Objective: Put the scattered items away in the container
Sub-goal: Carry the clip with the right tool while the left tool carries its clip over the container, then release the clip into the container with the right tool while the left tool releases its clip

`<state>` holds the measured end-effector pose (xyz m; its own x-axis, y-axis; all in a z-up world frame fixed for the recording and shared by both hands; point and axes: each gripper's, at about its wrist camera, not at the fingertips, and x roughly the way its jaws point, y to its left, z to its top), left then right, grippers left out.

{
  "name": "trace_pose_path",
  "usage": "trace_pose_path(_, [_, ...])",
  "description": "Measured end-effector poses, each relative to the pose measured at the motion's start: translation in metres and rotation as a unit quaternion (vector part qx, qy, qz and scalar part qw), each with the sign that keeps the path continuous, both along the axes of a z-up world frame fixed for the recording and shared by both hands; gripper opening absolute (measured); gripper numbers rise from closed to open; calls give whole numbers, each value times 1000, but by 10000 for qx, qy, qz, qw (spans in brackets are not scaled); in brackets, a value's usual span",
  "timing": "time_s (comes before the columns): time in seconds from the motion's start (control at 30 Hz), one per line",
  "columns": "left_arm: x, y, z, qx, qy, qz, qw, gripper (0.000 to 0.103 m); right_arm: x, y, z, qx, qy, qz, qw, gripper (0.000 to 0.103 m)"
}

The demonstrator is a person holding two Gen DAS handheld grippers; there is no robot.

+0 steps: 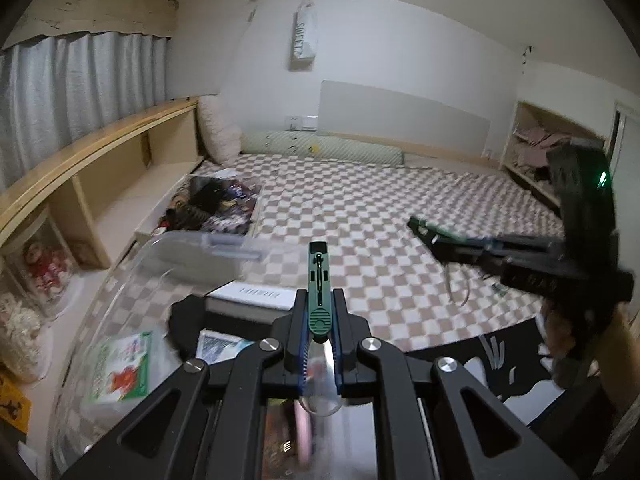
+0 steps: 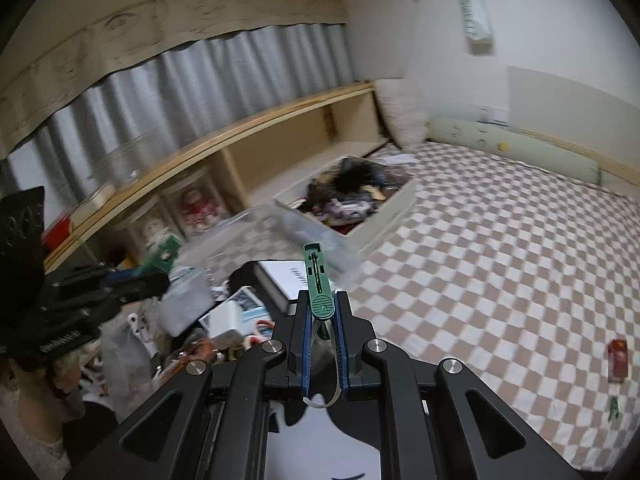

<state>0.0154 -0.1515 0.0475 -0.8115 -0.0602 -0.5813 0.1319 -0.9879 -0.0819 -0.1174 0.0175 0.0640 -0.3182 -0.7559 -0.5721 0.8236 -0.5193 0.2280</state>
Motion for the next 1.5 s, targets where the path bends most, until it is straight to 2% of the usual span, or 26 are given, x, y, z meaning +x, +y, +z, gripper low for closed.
trace_pose_path(0.47, [54,-30,-40,238,-160,544,9981,10,49,-55,-7,8,40,962,9954,12])
trace_pose_path(1.03, [64,-39,-84,180,-785,1058,9911,10,85,-89,-24,90,-184,1727,9848,12])
trace_pose_path(1.5, [67,-43,-90,113,-919,1168,9888,10,94,-107,-39,287,-263,1895,9811,12])
